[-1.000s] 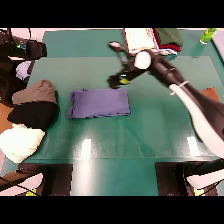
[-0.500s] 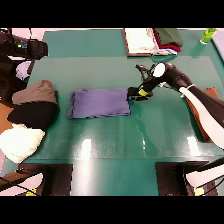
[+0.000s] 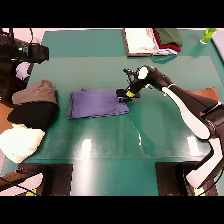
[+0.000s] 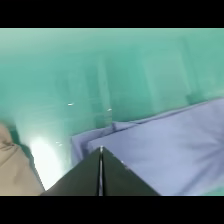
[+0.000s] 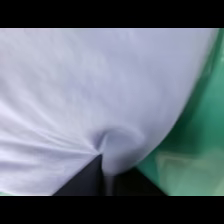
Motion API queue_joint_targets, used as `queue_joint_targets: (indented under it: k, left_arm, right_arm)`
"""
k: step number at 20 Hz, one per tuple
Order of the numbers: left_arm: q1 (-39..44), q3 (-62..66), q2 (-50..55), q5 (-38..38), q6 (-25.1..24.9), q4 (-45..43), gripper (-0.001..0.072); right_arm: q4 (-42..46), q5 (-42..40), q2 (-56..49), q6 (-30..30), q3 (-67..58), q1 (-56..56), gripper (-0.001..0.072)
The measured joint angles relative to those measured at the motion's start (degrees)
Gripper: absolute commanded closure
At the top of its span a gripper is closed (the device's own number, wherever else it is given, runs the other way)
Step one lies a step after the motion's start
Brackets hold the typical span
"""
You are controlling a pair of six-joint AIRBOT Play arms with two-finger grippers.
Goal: Fold the shirts.
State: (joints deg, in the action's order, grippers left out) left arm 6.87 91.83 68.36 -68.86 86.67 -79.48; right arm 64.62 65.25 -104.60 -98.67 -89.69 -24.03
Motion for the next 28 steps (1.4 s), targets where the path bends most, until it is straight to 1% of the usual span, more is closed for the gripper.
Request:
queue_joint_targets:
  k: [3,6,10,14,18,21,24,28]
  left_arm:
    - [2.8,0.0,0.0,-0.1,-0.2,0.7,0.0674]
    - [7.6,0.0,0.0,0.0,-0.7,0.7,0.0674]
    - [13.5,0.0,0.0,1.9,-1.3,0.7,0.0673]
    - [16.9,0.0,0.0,5.1,-1.5,0.9,0.0674]
    - [17.8,0.0,0.0,6.9,-1.2,1.5,0.0674]
    - [18.1,0.0,0.0,7.5,-1.1,1.7,0.0673]
    - [18.1,0.0,0.0,7.7,-1.0,1.8,0.0673]
    - [18.2,0.0,0.0,7.8,-1.0,1.9,0.0673]
  right_arm:
    - [2.2,-1.3,1.6,0.4,-0.4,0.5,0.0692]
    - [8.3,-1.0,6.2,0.7,-0.5,4.5,0.0692]
    - [14.9,3.0,14.4,1.7,-0.6,16.5,0.0692]
    - [17.7,5.2,21.4,2.9,-0.7,32.5,0.0692]
    - [18.3,6.9,24.5,4.4,-0.7,46.5,0.0692]
    - [15.5,7.2,25.3,5.2,-0.7,53.7,0.0693]
    - [11.3,7.3,25.7,5.7,-1.4,57.1,0.0693]
    - [8.7,8.9,25.9,5.9,-7.4,58.2,0.0693]
